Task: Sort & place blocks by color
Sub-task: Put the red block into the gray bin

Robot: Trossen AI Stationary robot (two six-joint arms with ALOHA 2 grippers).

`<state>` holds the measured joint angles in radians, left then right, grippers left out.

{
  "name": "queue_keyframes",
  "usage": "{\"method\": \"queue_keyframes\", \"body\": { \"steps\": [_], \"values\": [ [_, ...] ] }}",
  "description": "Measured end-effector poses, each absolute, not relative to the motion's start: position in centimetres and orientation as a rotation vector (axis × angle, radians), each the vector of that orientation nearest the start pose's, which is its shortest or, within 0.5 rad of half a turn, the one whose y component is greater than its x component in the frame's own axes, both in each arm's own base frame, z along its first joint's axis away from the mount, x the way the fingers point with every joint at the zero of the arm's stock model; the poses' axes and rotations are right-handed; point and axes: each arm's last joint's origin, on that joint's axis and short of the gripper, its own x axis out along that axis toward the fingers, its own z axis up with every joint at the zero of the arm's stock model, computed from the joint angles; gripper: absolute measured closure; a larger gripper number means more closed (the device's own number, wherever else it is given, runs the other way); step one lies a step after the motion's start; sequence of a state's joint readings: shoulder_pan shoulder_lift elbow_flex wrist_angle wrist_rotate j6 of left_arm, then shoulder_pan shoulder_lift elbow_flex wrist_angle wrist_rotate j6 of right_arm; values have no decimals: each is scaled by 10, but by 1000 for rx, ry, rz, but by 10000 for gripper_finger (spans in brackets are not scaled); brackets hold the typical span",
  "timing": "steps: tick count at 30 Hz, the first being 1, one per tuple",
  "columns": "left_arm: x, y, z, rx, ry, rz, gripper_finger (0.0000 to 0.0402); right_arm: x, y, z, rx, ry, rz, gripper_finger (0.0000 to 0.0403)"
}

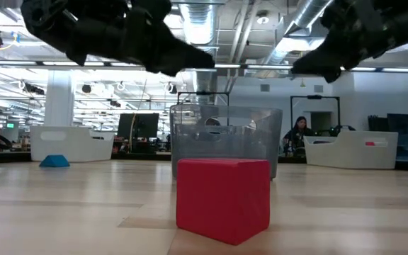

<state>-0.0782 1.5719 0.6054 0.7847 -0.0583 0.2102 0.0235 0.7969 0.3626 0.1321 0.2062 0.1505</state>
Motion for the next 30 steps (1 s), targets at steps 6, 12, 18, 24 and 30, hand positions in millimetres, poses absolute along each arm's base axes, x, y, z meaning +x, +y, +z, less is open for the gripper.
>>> {"method": "queue_keyframes", "body": {
  "steps": [6, 12, 18, 24, 30],
  "values": [
    [307, -48, 194, 245, 117, -268, 178, 190, 21, 214, 195, 222, -93, 284],
    [309, -90, 203, 276, 60, -373, 178, 200, 40, 210, 389, 186, -48, 284],
    [324, -131, 188, 334, 95, -415, 178, 203, 62, 209, 327, 172, -88, 285],
    [353, -144, 178, 397, 133, -446, 178, 209, 75, 209, 189, 196, -32, 285],
    [368, -150, 189, 293, 296, -574, 178, 218, 77, 200, 176, 241, -42, 285]
  ]
}}
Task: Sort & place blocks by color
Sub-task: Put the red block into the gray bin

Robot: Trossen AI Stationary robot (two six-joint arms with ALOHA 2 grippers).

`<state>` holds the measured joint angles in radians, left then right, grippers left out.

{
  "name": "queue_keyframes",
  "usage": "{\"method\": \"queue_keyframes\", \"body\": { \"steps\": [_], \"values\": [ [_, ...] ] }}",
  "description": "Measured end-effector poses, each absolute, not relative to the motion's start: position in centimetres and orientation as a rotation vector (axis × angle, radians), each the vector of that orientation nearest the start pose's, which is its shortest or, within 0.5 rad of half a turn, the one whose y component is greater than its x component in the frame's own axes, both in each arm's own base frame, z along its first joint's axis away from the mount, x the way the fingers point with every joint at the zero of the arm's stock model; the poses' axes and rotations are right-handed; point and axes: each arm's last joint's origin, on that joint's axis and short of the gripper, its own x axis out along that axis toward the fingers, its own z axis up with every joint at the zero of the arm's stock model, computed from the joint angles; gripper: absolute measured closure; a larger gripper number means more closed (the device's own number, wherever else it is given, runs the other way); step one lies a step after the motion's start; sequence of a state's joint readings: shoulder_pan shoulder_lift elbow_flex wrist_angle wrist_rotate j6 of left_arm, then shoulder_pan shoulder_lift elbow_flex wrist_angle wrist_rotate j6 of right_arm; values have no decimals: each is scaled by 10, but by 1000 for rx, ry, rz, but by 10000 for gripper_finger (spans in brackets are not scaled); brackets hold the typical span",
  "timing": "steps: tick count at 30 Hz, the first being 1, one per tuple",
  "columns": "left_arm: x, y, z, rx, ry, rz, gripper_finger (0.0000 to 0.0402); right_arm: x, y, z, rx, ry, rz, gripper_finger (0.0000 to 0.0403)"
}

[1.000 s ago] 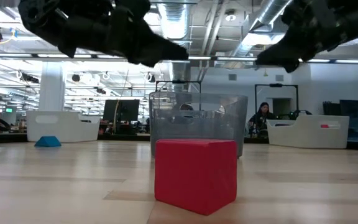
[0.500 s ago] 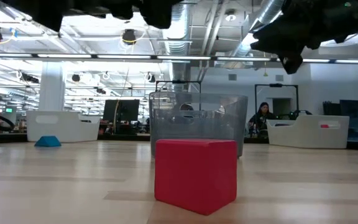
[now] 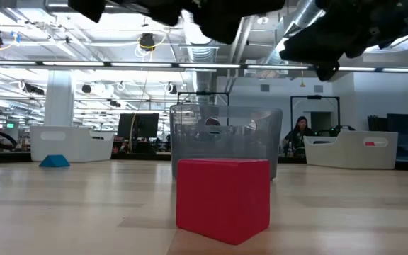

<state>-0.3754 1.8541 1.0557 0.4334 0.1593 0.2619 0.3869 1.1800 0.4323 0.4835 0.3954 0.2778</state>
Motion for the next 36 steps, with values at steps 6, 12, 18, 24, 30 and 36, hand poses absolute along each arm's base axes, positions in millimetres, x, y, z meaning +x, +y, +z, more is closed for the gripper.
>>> {"method": "queue_keyframes", "body": {
  "steps": [6, 12, 18, 24, 30, 36],
  "values": [
    [362, -171, 177, 271, 392, -643, 178, 225, 84, 194, 305, 258, -44, 285],
    [362, -189, 139, 260, 452, -630, 178, 221, 106, 183, 326, 279, -44, 285],
    [365, -191, 120, 210, 498, -566, 178, 216, 119, 184, 307, 246, -38, 285],
    [361, -188, 112, 177, 610, -517, 182, 214, 120, 186, 309, 243, -31, 285],
    [359, -187, 109, 148, 654, -494, 227, 216, 119, 187, 272, 231, -31, 285],
    [360, -187, 110, 144, 644, -460, 287, 221, 112, 191, 268, 194, -31, 285]
  ]
}}
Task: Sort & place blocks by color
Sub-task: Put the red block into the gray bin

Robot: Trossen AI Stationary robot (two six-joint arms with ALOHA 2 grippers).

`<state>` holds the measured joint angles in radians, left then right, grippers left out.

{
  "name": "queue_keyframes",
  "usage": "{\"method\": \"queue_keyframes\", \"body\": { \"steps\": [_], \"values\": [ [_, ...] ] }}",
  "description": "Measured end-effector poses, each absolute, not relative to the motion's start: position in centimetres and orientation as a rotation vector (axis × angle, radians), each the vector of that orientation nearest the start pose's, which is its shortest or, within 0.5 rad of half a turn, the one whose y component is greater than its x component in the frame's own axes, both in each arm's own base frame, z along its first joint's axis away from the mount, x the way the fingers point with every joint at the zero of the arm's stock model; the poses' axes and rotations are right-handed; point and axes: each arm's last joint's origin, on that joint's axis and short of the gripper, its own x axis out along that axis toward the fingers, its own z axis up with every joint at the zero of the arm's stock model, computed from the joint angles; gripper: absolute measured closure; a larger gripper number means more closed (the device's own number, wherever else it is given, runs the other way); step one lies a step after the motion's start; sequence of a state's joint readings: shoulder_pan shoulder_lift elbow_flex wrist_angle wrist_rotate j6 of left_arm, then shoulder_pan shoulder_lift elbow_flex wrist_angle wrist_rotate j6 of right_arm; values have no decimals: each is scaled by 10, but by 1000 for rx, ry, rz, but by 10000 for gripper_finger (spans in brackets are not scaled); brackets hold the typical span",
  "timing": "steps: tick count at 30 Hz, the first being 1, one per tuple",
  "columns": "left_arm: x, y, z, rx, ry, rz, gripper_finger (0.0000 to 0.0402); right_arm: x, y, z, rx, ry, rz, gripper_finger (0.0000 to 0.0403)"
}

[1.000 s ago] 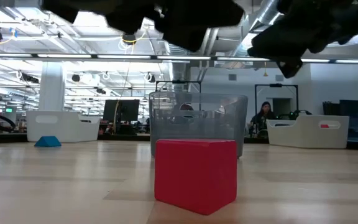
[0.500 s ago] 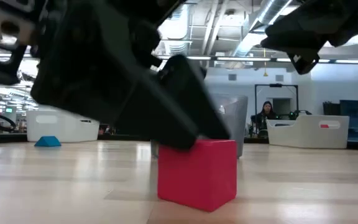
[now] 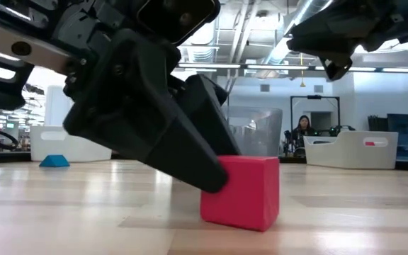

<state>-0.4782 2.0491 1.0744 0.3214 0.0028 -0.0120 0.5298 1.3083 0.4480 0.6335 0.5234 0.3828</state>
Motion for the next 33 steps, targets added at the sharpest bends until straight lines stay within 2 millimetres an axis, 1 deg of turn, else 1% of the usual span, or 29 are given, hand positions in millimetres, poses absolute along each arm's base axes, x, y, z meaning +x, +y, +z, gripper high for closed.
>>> {"method": "queue_keyframes", "body": {
  "steps": [4, 8, 11, 14, 16, 18, 22, 25, 27, 31, 33],
  "values": [
    [361, -187, 111, 135, 627, -441, 305, 222, 109, 191, 266, 190, -42, 285],
    [362, -185, 116, 127, 602, -373, 294, 222, 110, 191, 225, 191, -36, 285],
    [361, -182, 128, 182, 570, -267, 288, 221, 112, 191, 208, 189, -35, 285],
    [358, -179, 145, 249, 542, -144, 291, 216, 120, 192, 87, 185, -23, 284],
    [355, -178, 158, 247, 516, -113, 294, 211, 128, 192, -8, 180, 4, 284],
    [355, -175, 172, 193, 472, -112, 294, 208, 138, 194, -104, 174, 37, 284],
    [356, -171, 194, 61, 401, -153, 283, 206, 162, 207, -305, 121, 123, 276],
    [358, -167, 207, -30, 336, -159, 279, 212, 182, 209, -496, 119, 169, 253],
    [359, -162, 213, -90, 318, -149, 279, 221, 194, 210, -621, 117, 148, 229],
    [364, -148, 218, -226, 316, -145, 285, 236, 210, 210, -835, 187, -95, 169],
    [366, -143, 218, -273, 326, -157, 287, 240, 217, 210, -924, 214, -167, 139]
  ]
}}
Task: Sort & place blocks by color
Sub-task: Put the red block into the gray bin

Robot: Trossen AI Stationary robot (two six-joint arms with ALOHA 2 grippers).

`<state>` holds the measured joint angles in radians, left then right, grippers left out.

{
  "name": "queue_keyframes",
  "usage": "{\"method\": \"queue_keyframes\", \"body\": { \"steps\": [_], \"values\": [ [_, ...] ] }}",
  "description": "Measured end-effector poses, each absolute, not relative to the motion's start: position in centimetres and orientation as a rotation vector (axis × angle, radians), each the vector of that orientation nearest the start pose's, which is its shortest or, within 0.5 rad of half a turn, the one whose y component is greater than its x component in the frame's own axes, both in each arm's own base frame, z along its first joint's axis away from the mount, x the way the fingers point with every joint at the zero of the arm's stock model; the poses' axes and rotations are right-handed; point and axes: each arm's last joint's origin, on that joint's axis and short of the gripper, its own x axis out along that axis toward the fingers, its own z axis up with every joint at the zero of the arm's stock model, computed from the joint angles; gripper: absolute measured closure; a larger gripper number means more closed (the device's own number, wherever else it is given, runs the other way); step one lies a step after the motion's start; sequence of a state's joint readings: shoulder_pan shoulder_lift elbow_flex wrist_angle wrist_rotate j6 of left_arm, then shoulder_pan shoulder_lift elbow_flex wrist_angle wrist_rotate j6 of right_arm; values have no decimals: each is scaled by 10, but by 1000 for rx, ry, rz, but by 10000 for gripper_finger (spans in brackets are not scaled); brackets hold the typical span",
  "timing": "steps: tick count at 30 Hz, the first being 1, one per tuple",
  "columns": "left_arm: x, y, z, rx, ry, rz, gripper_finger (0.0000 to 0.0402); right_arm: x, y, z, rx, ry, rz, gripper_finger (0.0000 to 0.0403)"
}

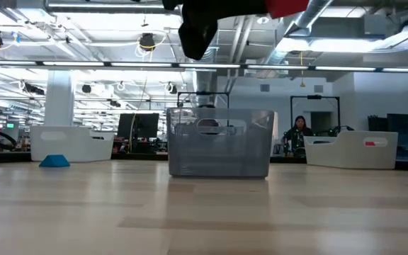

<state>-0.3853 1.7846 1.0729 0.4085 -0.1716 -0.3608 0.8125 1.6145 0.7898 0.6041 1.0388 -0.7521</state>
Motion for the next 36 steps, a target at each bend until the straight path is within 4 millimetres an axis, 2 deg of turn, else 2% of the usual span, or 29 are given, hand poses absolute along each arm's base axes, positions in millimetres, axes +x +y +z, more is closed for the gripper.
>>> {"method": "queue_keyframes", "body": {
  "steps": [4, 8, 14, 23, 30, 36],
  "values": [
    [368, -136, 222, -313, 318, -180, 286, 246, 228, 207, -1004, 227, -144, 97],
    [370, -131, 226, -332, 309, -201, 286, 249, 230, 203, -1008, 274, -120, 80],
    [371, -127, 226, -361, 343, -311, 287, 249, 229, 207, -953, 276, -118, 85],
    [371, -126, 225, -361, 350, -324, 287, 260, 220, 207, -870, 271, -54, 105],
    [370, -126, 224, -353, 361, -323, 284, 261, 219, 207, -857, 267, -60, 142],
    [371, -125, 223, -343, 367, -320, 284, 261, 219, 207, -857, 268, -59, 231]
  ]
}}
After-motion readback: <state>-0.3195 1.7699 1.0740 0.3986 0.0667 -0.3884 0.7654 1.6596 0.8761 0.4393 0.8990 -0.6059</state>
